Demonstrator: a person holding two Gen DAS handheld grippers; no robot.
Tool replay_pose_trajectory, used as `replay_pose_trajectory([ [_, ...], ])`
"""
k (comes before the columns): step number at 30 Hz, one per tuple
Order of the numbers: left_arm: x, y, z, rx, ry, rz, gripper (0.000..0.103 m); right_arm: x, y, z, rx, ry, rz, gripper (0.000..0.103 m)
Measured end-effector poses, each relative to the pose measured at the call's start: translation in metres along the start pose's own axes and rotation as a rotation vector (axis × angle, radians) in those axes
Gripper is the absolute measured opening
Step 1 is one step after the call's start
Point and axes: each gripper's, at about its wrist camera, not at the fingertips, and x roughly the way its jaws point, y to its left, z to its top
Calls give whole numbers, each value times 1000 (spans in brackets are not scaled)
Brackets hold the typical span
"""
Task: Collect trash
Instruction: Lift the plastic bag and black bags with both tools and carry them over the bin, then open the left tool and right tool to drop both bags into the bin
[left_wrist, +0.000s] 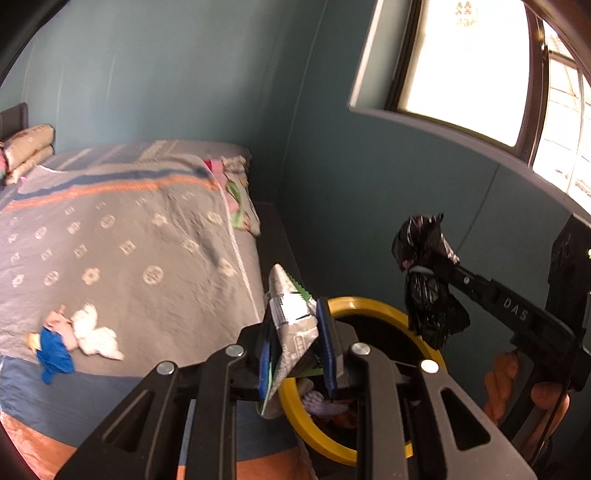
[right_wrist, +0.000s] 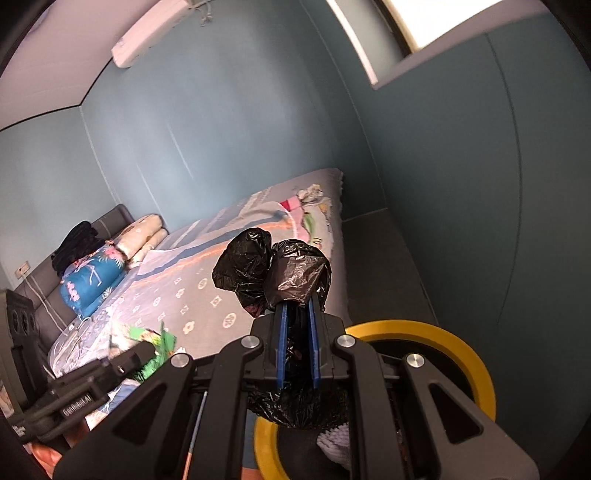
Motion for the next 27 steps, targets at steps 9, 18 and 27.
replay_pose_trajectory([
  [9,47,-18,-13,3,109,-83,23,12,-33,-6,50,20,-12,11],
  [18,63,-24,-20,-21,149,-133,41,10,-41,-12,80,-1,-41,22],
  [27,54,-17,-18,-52,116,-112,72,1,-49,-12,130,-36,-49,49],
])
